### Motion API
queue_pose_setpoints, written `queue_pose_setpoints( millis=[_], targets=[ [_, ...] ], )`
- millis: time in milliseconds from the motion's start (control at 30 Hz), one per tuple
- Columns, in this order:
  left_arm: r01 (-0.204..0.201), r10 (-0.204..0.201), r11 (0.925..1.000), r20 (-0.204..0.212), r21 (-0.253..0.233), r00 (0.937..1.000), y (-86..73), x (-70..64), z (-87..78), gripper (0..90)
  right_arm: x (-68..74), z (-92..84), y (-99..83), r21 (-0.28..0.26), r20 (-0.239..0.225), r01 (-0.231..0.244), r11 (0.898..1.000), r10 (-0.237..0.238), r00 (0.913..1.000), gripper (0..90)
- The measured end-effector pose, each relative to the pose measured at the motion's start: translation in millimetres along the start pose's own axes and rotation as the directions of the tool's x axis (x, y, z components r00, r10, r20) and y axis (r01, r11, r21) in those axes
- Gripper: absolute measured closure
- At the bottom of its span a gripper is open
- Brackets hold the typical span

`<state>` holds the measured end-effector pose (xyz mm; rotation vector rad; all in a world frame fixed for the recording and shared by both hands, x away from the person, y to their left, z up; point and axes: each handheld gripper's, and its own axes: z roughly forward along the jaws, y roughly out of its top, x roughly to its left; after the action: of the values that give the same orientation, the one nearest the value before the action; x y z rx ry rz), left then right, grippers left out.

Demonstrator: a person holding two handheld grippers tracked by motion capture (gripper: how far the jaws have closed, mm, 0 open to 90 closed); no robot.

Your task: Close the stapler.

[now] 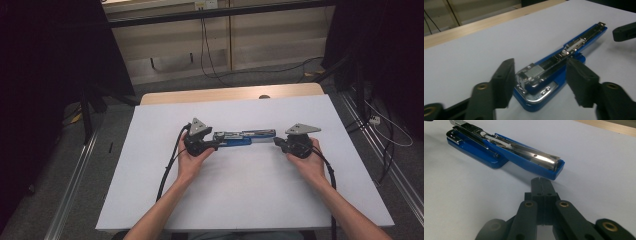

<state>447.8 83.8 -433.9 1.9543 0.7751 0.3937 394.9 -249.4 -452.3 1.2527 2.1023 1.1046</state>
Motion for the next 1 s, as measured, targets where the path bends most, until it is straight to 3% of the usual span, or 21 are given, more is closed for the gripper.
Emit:
queue_pose_setpoints(
  millis=[100, 167, 233, 367, 467, 700, 900, 1000],
  targets=[
    [-0.008, 0.008, 0.9999, 0.025, 0.012, 0.9997, -1.8, -1.4, -0.8, 56.9, 0.8, 1.8, -0.4, 0.01, -0.003, 0.01, 1.0, -0.01, 1.0, 90.0],
    [-0.041, 0.039, 0.9987, 0.034, 0.03, 0.9986, -2.5, -2.4, -1.9, 70.5, 1.0, 2.8, -0.7, 0.019, -0.008, 0.014, 1.0, -0.013, 0.9999, 90.0],
    [-0.037, 0.035, 0.9984, 0.045, 0.043, 0.9984, -4.8, -0.9, -1.0, 78.5, 0.5, 3.5, -1.2, 0.019, -0.017, 0.022, 1.0, -0.022, 0.9996, 90.0],
    [-0.055, 0.054, 0.9967, 0.02, 0.061, 0.9984, -8.1, 0.0, 2.9, 89.5, 1.1, 4.2, -1.0, 0.028, -0.011, 0.032, 0.999, -0.031, 0.9995, 90.0],
    [-0.038, 0.038, 0.9977, 0.007, 0.057, 0.9993, -8.5, 0.9, 6.6, 90.0, 0.7, 4.9, -0.3, 0.034, -0.011, 0.034, 0.999, -0.033, 0.9994, 90.0],
    [-0.031, 0.029, 0.9936, 0.026, 0.109, 0.9993, -8.7, 3.6, 14.3, 90.0, -4.3, 6.2, 2.3, 0.049, -0.002, 0.031, 0.998, -0.03, 0.9995, 90.0],
    [-0.032, 0.031, 0.9928, 0.01, 0.116, 0.9995, -9.4, 4.5, 16.3, 90.0, -6.5, 4.6, 5.5, 0.055, 0.0, 0.022, 0.998, -0.022, 0.9998, 90.0],
    [-0.028, 0.027, 0.9935, 0.014, 0.111, 0.9995, -9.8, 4.2, 17.1, 90.0, -5.1, 7.7, 4.5, 0.083, 0.001, 0.026, 0.996, -0.026, 0.9997, 90.0]
  ],
)
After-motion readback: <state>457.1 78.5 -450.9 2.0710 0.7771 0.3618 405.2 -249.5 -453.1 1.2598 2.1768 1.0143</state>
